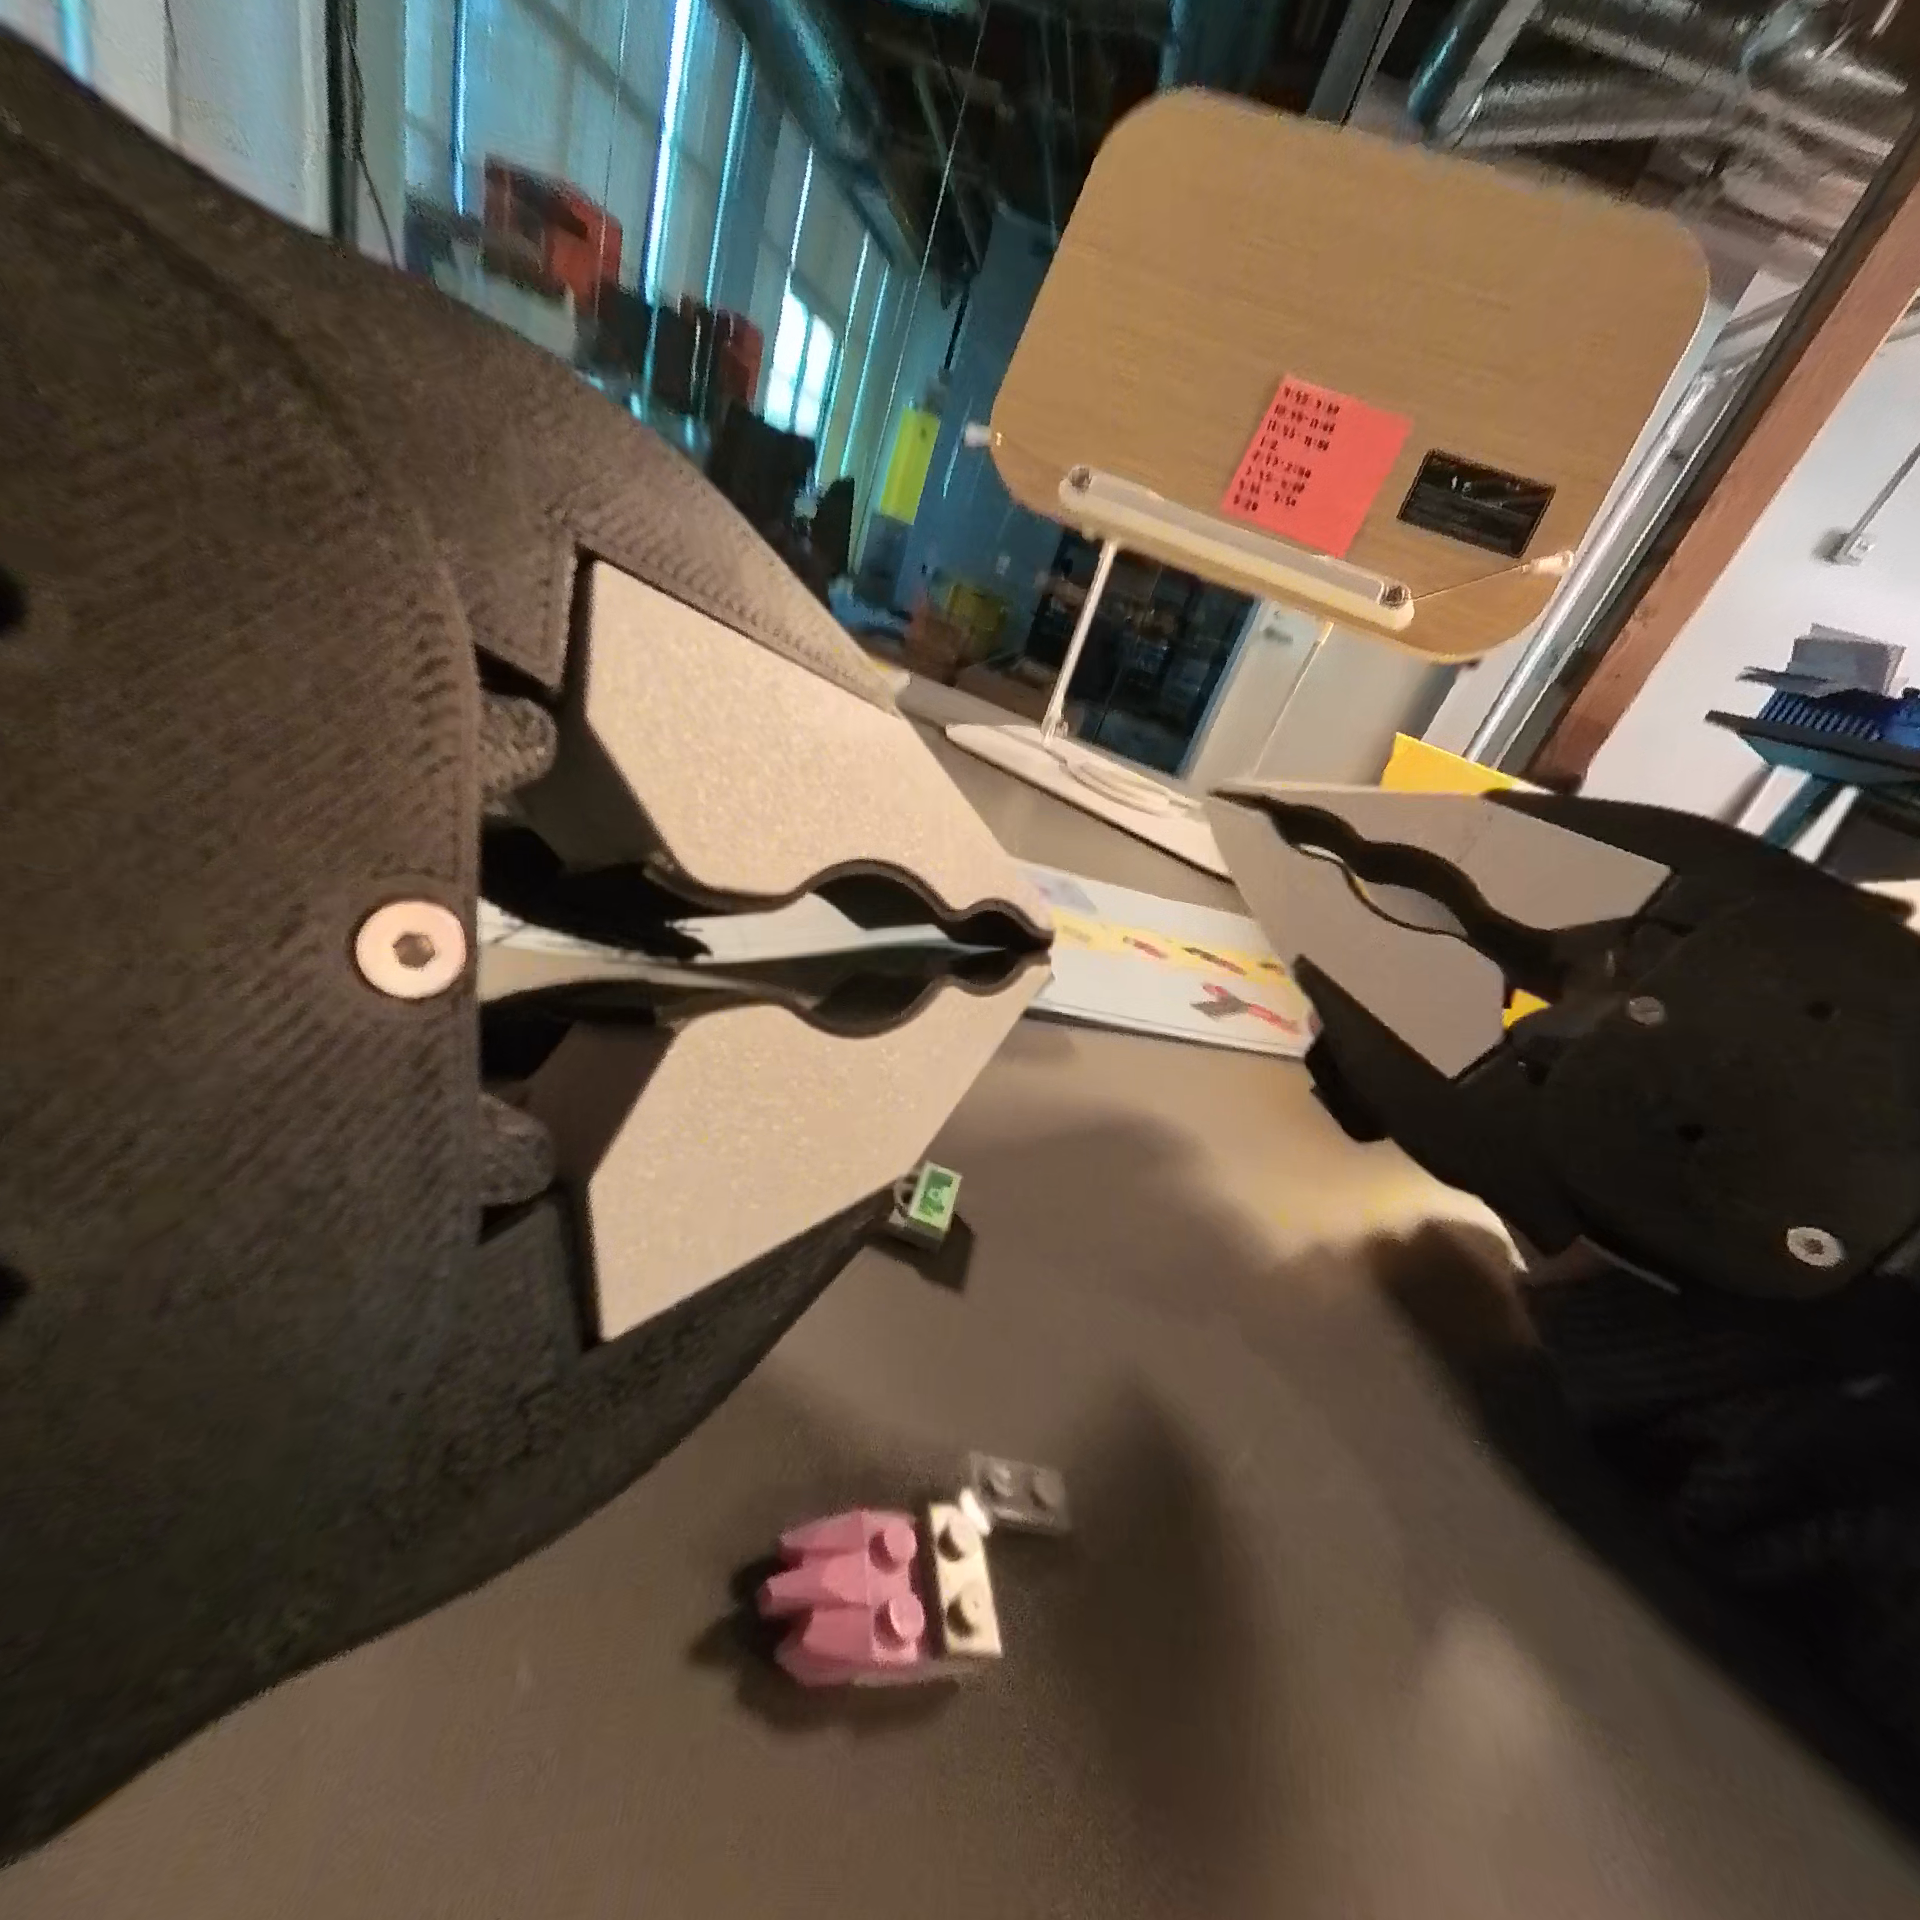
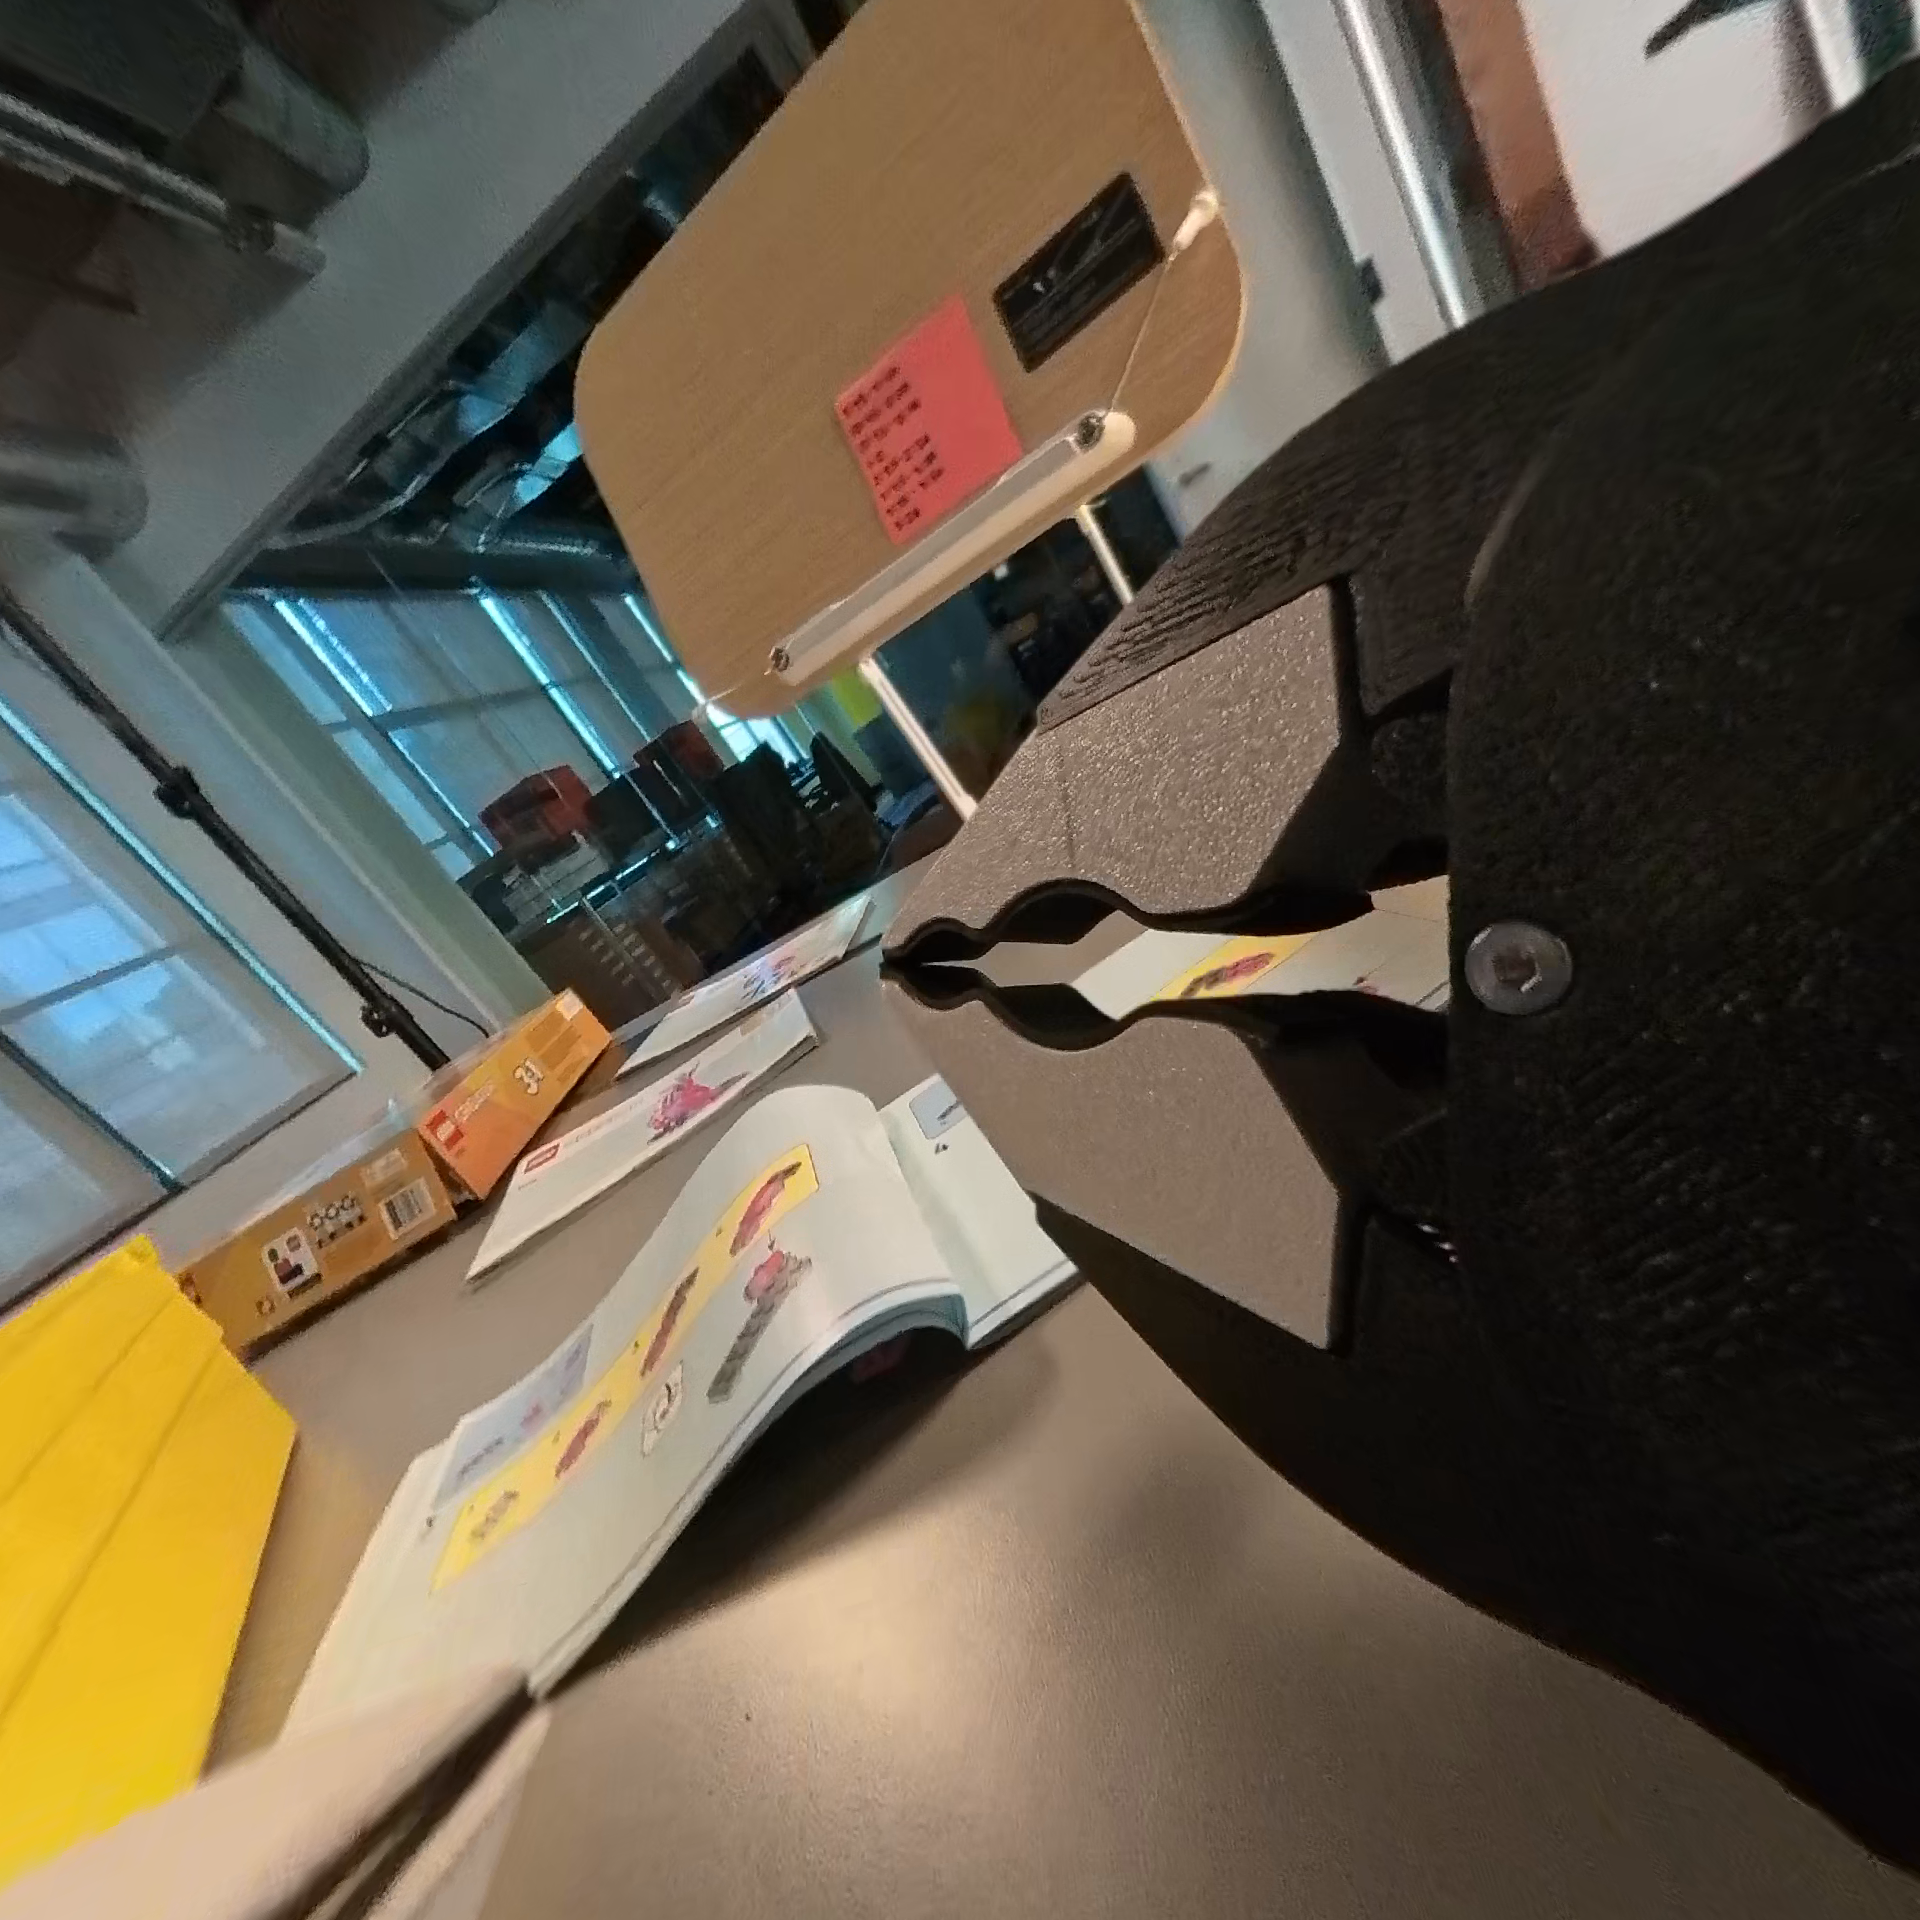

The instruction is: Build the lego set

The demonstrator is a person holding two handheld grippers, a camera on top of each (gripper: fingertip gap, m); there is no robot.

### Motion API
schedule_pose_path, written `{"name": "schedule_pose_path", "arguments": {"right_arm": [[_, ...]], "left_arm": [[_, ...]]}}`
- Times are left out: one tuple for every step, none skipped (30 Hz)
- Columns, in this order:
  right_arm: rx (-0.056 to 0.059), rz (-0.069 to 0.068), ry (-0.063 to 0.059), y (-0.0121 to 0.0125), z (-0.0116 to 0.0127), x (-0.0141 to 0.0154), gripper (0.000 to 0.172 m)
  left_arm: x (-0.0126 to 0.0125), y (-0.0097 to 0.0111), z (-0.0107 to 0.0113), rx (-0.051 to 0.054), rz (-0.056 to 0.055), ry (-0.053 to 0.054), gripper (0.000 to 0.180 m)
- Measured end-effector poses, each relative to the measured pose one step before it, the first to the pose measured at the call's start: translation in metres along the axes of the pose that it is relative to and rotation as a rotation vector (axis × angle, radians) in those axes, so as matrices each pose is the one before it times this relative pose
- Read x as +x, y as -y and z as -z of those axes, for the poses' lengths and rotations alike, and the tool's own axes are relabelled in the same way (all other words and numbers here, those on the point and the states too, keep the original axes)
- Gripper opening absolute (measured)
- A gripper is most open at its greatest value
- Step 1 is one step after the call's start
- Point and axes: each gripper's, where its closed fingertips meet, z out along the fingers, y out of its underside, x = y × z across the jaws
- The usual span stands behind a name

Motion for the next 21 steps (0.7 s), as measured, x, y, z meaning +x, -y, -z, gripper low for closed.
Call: {"name": "schedule_pose_path", "arguments": {"right_arm": [[0.0012, -0.0182, -0.0094, -0.00073, 0.00085, 0.00303, 0.000], [0.0014, -0.0126, -0.0081, -0.00048, 0.00071, 0.00249, 0.000], [0.0005, -0.0082, -0.0064, -0.00026, 0.00056, 0.00180, 0.000], [-0.0001, -0.0042, -0.0035, -0.00011, 0.00021, 0.00093, 0.000], [0.0001, 0.0008, -0.0003, 0.00016, 0.00012, -0.00002, 0.000], [0.0002, 0.0048, 0.0015, 0.00039, -0.00010, -0.00056, 0.000], [0.0008, 0.0076, 0.0021, 0.00059, -0.00007, -0.00093, 0.000], [0.0017, 0.0087, 0.0018, 0.00088, -0.00002, -0.00093, 0.000], [0.0020, 0.0079, 0.0025, 0.00084, 0.00005, -0.00099, 0.000], [0.0017, 0.0071, 0.0021, 0.00071, 0.00004, -0.00079, 0.000], [0.0007, 0.0065, -0.0008, 0.00057, 0.00008, -0.00028, 0.000], [0.0002, 0.0055, -0.0037, 0.00040, -0.00003, 0.00038, 0.000], [0.0011, 0.0024, -0.0035, 0.00039, 0.00006, 0.00049, 0.000], [0.0008, -0.0008, -0.0007, 0.00025, 0.00005, 0.00007, 0.000], [-0.0008, -0.0004, 0.0009, -0.00018, -0.00015, -0.00012, 0.000], [-0.0022, 0.0009, 0.0014, -0.00048, -0.00024, -0.00029, 0.000], [-0.0013, 0.0013, 0.0005, -0.00015, -0.00009, -0.00014, 0.000], [-0.0006, 0.0010, 0.0001, -0.00013, -0.00005, -0.00005, 0.000], [-0.0008, 0.0011, 0.0003, -0.00009, -0.00002, -0.00012, 0.000], [-0.0011, 0.0013, 0.0000, -0.00021, 0.00008, 0.00002, 0.000], [-0.0006, 0.0001, -0.0002, -0.00025, 0.00012, 0.00016, 0.000]], "left_arm": [[-0.00016, 0.00401, 0.00345, 0.0125, 0.0494, -0.0264, 0.000], [-0.00276, 0.00462, 0.00586, 0.0104, 0.0490, -0.0221, 0.000], [-0.00779, 0.00376, 0.00738, 0.0023, 0.0548, 0.0005, 0.000], [-0.01013, 0.00304, 0.00844, -0.0058, 0.0585, 0.0080, 0.000], [-0.00950, 0.00360, 0.00945, -0.0079, 0.0585, -0.0005, 0.000], [-0.00812, 0.00514, 0.01056, -0.0006, 0.0501, -0.0095, 0.000], [-0.00642, 0.00581, 0.01153, 0.0050, 0.0368, -0.0149, 0.000], [-0.00503, 0.00473, 0.01163, -0.0022, 0.0226, -0.0209, 0.000], [-0.00617, 0.00068, 0.01105, -0.0274, 0.0107, -0.0136, 0.000], [-0.00862, -0.00502, 0.01071, -0.0607, -0.0073, -0.0019, 0.000], [-0.01370, -0.01118, 0.01048, -0.0906, -0.0249, 0.0254, 0.000], [-0.01839, -0.01635, 0.00988, -0.1115, -0.0363, 0.0461, 0.000], [-0.02041, -0.02146, 0.00761, -0.1279, -0.0333, 0.0451, 0.000], [-0.01863, -0.02662, 0.00348, -0.1439, -0.0143, 0.0184, 0.000], [-0.01392, -0.02955, -0.00129, -0.1528, 0.0090, -0.0244, 0.007], [-0.00683, -0.02976, -0.00591, -0.1534, 0.0365, -0.0770, 0.016], [0.00073, -0.02752, -0.00887, -0.1495, 0.0449, -0.1307, 0.032], [0.00112, -0.02176, -0.01036, -0.1215, 0.0255, -0.1306, 0.044], [-0.00452, -0.01552, -0.01081, -0.0886, 0.0047, -0.0842, 0.049], [-0.00967, -0.01135, -0.01061, -0.0715, -0.0097, -0.0385, 0.049], [-0.00886, -0.00944, -0.00989, -0.0667, -0.0040, -0.0311, 0.049]]}}
